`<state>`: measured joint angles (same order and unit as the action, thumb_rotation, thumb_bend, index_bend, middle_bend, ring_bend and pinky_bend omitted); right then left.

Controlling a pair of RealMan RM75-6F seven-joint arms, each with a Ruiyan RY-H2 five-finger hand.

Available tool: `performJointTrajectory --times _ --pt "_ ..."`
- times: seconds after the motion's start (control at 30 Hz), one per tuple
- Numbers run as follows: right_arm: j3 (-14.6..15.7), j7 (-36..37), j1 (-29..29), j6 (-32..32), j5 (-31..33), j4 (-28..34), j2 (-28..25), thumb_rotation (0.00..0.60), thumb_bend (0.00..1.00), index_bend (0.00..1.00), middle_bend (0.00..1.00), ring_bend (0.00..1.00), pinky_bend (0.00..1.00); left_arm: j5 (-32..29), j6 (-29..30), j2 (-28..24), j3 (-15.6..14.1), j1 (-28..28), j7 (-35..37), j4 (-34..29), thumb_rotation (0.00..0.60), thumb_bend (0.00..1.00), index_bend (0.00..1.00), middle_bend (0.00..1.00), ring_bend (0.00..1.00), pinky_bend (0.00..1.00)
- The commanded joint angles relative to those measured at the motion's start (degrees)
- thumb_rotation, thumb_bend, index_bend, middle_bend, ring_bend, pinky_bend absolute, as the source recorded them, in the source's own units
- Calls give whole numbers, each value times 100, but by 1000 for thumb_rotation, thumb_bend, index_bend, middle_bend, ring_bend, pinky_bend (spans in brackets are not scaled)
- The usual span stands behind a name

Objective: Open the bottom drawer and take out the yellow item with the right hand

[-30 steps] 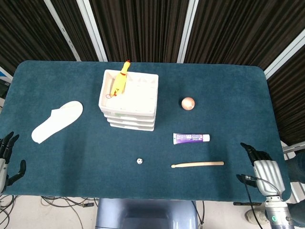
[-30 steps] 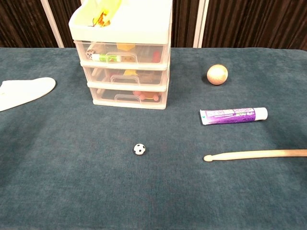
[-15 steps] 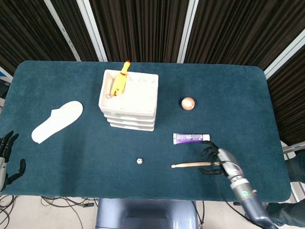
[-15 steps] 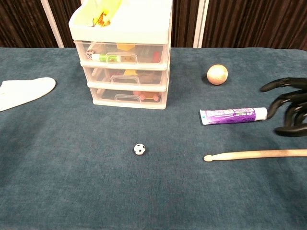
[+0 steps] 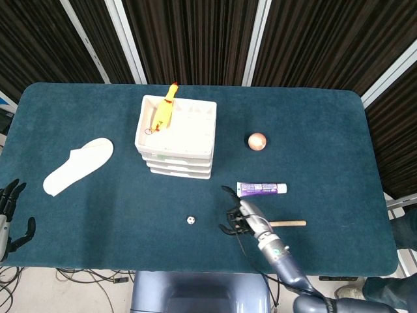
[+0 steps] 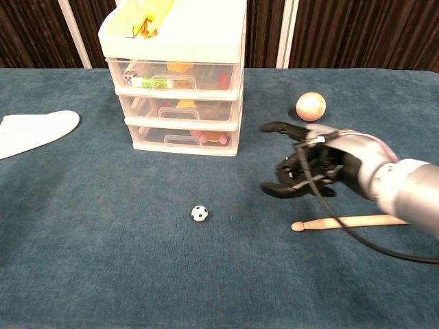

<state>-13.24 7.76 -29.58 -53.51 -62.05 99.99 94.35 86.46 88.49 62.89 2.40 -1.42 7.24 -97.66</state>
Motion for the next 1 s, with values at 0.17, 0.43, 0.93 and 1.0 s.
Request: performJointTrajectory --times 0.17,0.43,0.93,1.0 --pt "-377 -231 -495 12 340 -518 819 600 467 10 815 878 956 -26 -31 -21 2 -8 64 -18 600 514 20 0 0 0" --pt "-596 -314 -870 131 571 -1088 1401 600 538 6 852 912 975 -112 -97 -54 24 -24 141 -49 600 514 20 0 0 0" --pt "-1063 171 -1352 411 773 -2205 2262 600 606 5 870 926 985 -201 -161 -92 49 -41 217 -84 600 514 20 0 0 0" --pt "-1109 219 -1429 469 770 -2385 2360 600 607 5 871 926 985 -209 -184 -96 47 -48 218 -89 600 515 20 0 0 0"
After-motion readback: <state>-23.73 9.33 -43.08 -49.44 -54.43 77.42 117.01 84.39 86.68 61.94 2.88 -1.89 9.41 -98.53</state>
